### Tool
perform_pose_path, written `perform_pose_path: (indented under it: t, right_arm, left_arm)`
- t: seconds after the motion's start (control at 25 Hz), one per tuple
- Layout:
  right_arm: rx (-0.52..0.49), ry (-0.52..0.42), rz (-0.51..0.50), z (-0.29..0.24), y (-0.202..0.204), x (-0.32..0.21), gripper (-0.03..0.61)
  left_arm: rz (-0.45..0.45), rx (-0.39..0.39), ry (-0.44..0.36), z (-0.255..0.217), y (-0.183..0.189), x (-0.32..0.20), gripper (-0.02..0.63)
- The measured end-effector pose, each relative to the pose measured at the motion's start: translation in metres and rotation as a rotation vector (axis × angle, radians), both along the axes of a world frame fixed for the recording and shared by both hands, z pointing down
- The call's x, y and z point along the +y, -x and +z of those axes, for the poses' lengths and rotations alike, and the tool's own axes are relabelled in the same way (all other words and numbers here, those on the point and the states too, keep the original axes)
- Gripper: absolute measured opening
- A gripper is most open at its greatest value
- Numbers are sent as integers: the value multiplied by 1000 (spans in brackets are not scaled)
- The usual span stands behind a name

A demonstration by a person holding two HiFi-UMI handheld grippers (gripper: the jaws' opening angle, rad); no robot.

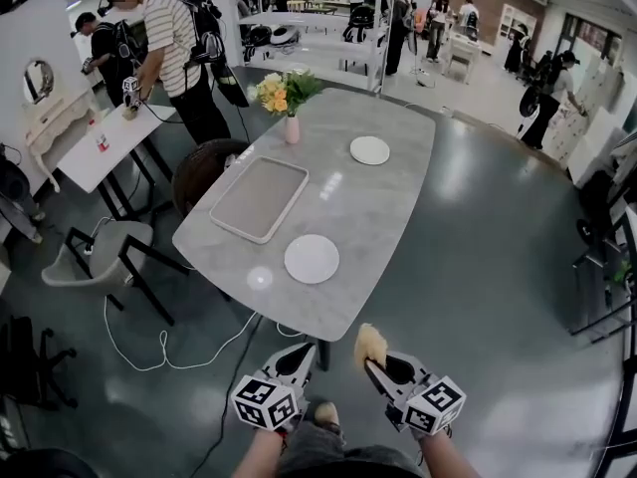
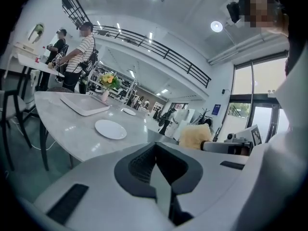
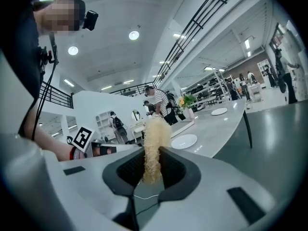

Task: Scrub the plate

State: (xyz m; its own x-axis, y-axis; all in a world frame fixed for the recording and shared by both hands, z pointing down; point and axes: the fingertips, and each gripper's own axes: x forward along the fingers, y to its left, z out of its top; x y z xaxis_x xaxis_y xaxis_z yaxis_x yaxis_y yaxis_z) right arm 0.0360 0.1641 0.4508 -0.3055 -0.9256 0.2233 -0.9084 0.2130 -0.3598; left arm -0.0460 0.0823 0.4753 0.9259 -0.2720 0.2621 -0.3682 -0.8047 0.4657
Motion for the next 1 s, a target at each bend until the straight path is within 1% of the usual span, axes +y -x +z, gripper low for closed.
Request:
perform_pose_path:
  t: [0.12,0.32,0.44,0.6,0.72,0.88,1.0]
  right_arm:
    - [-6,-7,-7,2,-1,-17,75]
    - [-3,32,-11,14,-13,-23,75]
    - [-11,44,-26,19,-24,-34,75]
    - [-23,59,-99,32,-31,-70,75]
    - [-21,58,-181,34,-31,-106,75]
    - [-9,38,-292,26,-35,-149,75]
    - [2,54,-352,31,-36,-169,75]
  left_arm:
    - [4,-4,3,3,-9,-18,11]
    - [23,-7,3,3,-27,-28,11]
    - [6,-15,9,8,-32,-38,11]
    - [-70,-37,18,17,-23,-66,11]
    - [-141,-47,34,21,-16,-91,12]
    - [-199,-44,45,22,-28,-117,11]
    - [-209,-46,53,24,-42,-130,11]
